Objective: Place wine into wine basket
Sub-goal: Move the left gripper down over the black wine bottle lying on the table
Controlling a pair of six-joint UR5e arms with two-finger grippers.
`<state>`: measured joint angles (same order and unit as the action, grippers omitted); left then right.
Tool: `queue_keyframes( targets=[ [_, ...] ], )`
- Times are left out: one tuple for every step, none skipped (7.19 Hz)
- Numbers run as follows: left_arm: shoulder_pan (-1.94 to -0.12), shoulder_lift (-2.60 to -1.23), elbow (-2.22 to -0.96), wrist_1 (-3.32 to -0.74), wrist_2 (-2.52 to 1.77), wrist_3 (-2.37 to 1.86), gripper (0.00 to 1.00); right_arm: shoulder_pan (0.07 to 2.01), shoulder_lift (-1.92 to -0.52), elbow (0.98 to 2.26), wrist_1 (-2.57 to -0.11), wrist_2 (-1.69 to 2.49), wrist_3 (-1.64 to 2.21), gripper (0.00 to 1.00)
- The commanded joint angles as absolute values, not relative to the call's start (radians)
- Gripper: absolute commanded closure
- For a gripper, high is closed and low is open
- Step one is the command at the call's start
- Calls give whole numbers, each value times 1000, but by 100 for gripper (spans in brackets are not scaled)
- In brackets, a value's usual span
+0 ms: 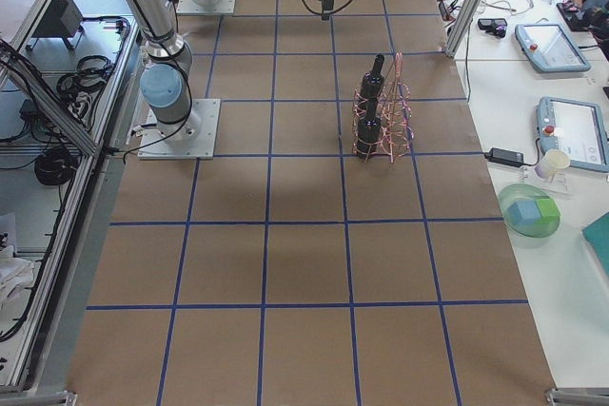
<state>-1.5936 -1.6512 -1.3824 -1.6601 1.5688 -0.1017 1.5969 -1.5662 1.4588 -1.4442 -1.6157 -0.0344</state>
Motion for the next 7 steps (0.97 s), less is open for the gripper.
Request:
queue_keyframes(
  targets=[
    [-1586, -1648, -1378, -1693, 1560, -92, 2, 1598, -1566, 1459, -1445, -1612, -34, 0],
    [-1566, -1638, -1373, -1686, 1562, -18, 1, 1598, -1566, 1459, -1445, -1614, -35, 0],
    [-1451, -1637, -1340, -1701, 1562, 51, 1, 1598, -1566, 1459, -1445, -1612, -31, 0],
    [-1316, -1640, -1316, -1742, 1560, 193, 2, 1598, -1566, 1459, -1445, -1611, -29, 0],
    [-1187, -1660, -1309, -1738, 1563, 333, 4, 1598, -1566, 1459, -1445, -1615, -38, 0],
    [-1090, -1683, -1295, -1736, 1572, 395, 4, 1598, -1566, 1459, -1445, -1614, -37, 0],
    [-1062, -1709, -1293, -1680, 1641, 478, 5, 1598, -1566, 1459, -1457, -1614, -38, 0]
  ],
)
